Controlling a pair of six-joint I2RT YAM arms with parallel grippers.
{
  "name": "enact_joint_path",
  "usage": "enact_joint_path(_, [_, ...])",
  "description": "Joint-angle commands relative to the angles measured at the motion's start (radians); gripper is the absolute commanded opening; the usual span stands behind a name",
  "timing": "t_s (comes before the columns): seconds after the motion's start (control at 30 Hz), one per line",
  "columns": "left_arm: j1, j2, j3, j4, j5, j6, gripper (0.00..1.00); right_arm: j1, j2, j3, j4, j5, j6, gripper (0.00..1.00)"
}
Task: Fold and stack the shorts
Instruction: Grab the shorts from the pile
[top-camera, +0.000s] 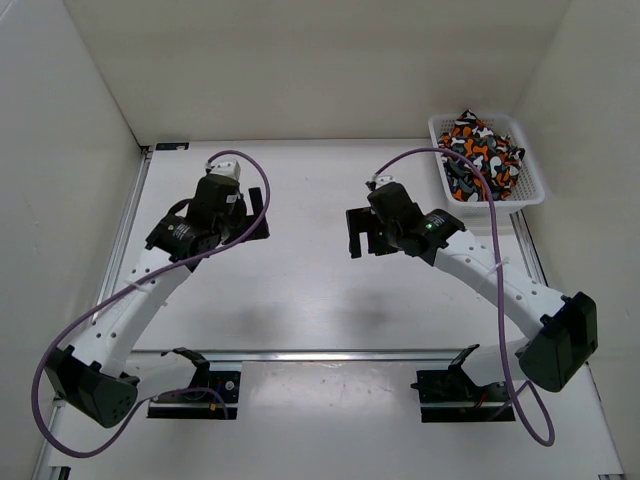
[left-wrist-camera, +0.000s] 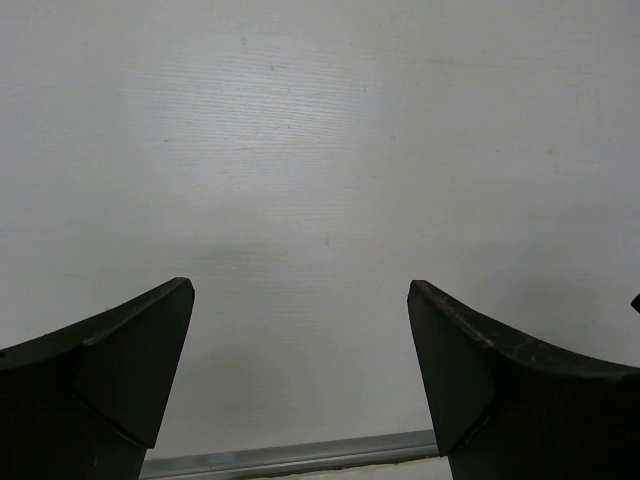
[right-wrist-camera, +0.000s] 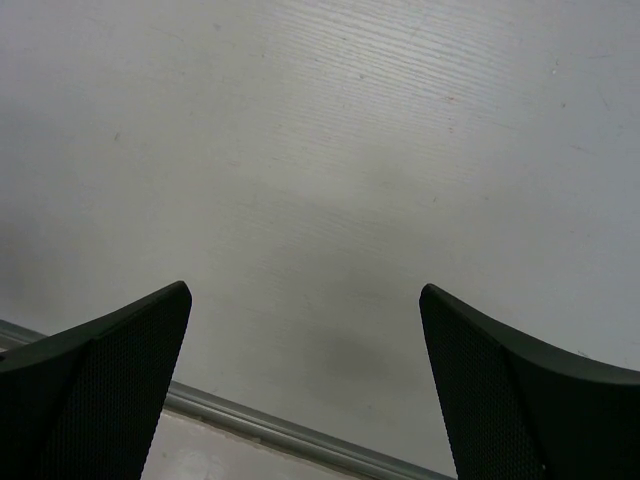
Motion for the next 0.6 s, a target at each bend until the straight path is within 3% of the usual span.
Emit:
enact_joint_path(0.0, [-0.003, -0.043, 0.008, 0.015, 0.050, 0.026, 1.00, -0.013, -0.038, 0.034, -0.016, 0.100, 0.025, 0.99])
enact_joint_path(0.27, [-0.003, -0.041, 0.068, -0.018, 0.111, 0.017, 1.00, -0.125, -0.027, 0.102, -0.102, 0.211, 0.025, 0.99])
enact_joint_path(0.37, [-0.003, -0.030, 0.081, -0.034, 0.131, 0.026, 1.00, -0.265, 0.014, 0.180, -0.113, 0.188, 0.014, 0.99])
enact_joint_path(0.5, [-0.003, -0.020, 0.091, -0.034, 0.153, 0.039, 1.00, -0.528, 0.146, 0.316, -0.123, 0.049, 0.014, 0.99])
enact_joint_path(0.57, [-0.003, 0.008, 0.105, -0.043, 0.197, 0.052, 1.00, -0.587, 0.215, 0.409, -0.123, 0.023, 0.031, 0.99])
